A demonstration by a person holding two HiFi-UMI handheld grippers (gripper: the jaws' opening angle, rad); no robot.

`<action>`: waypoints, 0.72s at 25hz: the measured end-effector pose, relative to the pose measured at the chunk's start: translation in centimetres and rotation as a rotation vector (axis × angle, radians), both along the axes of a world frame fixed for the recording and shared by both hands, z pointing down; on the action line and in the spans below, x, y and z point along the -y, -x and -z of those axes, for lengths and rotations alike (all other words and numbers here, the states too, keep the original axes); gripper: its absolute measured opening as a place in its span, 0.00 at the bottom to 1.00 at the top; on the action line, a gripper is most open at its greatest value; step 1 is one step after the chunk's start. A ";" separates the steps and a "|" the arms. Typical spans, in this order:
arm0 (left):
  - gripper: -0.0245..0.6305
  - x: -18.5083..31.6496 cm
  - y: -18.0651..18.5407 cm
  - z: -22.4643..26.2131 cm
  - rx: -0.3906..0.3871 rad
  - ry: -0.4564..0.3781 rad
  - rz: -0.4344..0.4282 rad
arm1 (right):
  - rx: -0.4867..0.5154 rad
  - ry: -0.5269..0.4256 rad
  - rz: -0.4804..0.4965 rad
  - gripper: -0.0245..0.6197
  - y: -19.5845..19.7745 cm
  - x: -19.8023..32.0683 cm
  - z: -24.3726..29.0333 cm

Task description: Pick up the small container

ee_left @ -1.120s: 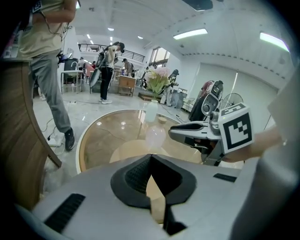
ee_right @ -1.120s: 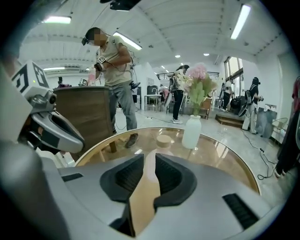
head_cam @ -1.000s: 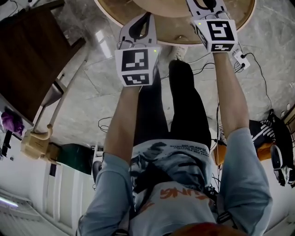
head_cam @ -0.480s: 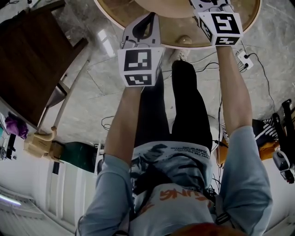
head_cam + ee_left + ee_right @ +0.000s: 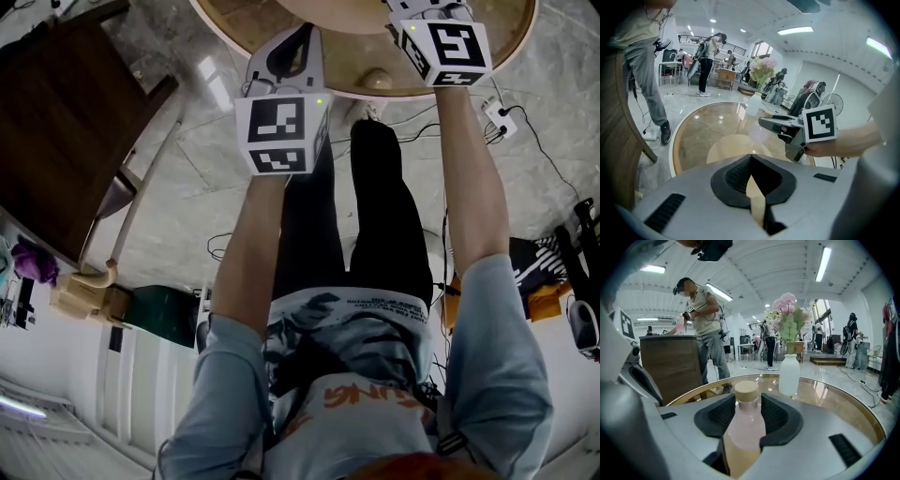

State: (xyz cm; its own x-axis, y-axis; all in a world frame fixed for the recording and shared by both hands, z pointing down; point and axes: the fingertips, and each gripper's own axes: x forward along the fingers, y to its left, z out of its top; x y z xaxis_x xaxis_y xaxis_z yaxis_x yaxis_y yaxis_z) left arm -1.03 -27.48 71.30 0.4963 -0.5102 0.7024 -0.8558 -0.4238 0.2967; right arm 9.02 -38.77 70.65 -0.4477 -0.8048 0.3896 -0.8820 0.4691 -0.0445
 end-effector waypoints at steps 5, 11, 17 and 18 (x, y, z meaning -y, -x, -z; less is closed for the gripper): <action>0.07 0.0 -0.5 -0.2 -0.003 0.006 -0.010 | 0.043 -0.035 -0.075 0.31 -0.2 0.4 0.1; 0.07 0.1 -0.6 -0.2 -0.001 -0.001 -0.017 | 0.002 -0.012 -0.091 0.28 0.0 0.7 0.2; 0.07 -0.1 -0.4 0.4 -0.014 -0.016 0.009 | 0.130 0.146 -0.077 0.27 -0.9 0.8 0.5; 0.07 -0.2 -0.4 0.6 -0.017 -0.018 0.018 | 0.115 0.159 -0.065 0.27 -1.0 0.5 0.6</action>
State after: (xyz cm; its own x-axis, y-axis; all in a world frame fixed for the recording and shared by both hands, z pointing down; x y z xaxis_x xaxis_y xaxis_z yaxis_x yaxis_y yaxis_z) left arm -0.63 -27.32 70.71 0.4988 -0.5316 0.6846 -0.8582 -0.4134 0.3042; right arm 9.99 -39.28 70.05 -0.4458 -0.7660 0.4632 -0.8950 0.3908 -0.2151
